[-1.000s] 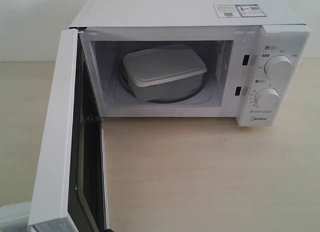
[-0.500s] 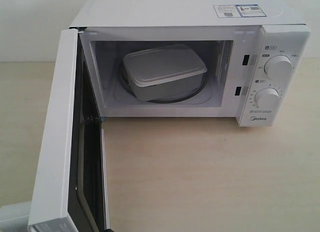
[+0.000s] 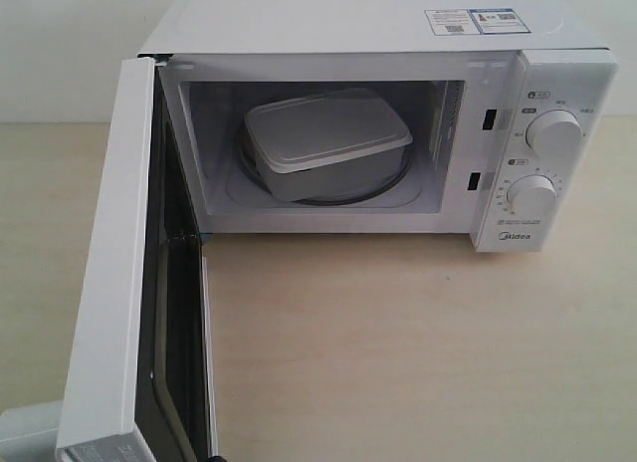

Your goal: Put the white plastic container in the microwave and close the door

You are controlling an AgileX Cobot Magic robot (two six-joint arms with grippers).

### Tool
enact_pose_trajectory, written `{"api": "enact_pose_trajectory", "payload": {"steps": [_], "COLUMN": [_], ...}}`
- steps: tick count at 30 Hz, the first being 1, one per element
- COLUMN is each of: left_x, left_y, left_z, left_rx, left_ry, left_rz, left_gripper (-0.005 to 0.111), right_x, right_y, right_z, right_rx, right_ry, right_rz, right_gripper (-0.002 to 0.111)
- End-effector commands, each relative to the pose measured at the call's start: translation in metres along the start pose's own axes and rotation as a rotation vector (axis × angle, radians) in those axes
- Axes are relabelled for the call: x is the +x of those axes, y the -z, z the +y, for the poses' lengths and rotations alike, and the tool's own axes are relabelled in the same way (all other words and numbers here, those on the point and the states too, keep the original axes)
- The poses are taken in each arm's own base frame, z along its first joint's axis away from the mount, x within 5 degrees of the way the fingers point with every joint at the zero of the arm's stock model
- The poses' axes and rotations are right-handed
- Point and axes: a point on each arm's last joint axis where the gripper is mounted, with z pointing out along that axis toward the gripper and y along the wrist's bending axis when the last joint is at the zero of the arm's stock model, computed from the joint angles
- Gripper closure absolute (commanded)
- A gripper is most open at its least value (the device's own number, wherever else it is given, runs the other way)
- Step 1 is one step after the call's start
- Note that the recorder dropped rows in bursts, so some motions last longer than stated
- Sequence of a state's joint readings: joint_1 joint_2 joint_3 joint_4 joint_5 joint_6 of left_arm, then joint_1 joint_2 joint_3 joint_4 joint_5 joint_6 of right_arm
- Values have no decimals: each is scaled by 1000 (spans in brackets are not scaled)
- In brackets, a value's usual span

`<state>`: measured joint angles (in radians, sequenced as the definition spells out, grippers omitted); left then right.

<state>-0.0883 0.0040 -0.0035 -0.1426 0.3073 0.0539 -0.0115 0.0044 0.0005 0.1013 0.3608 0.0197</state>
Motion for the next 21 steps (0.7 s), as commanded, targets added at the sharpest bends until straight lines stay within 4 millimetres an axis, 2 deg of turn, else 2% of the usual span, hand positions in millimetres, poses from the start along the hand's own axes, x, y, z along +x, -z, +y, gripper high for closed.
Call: {"api": "enact_pose_trajectory", "payload": {"steps": [1,10,21], "left_x": [1,1,1], "left_y": [0,0,0], "left_z": [0,0,0], "left_rx": [1,1,1], "left_ry": [-4,-4,-4], "left_rz": [-1,-1,-1], "left_gripper": [102,102,102], "right_x": [-1,-2,-3], "right_y": [0,0,1], "right_z": [0,0,-7], "right_rx": [0,6,134], "right_ry": [4,1,-34], "right_rz": [-17,-26,-42], "right_gripper": [109,109,109]}}
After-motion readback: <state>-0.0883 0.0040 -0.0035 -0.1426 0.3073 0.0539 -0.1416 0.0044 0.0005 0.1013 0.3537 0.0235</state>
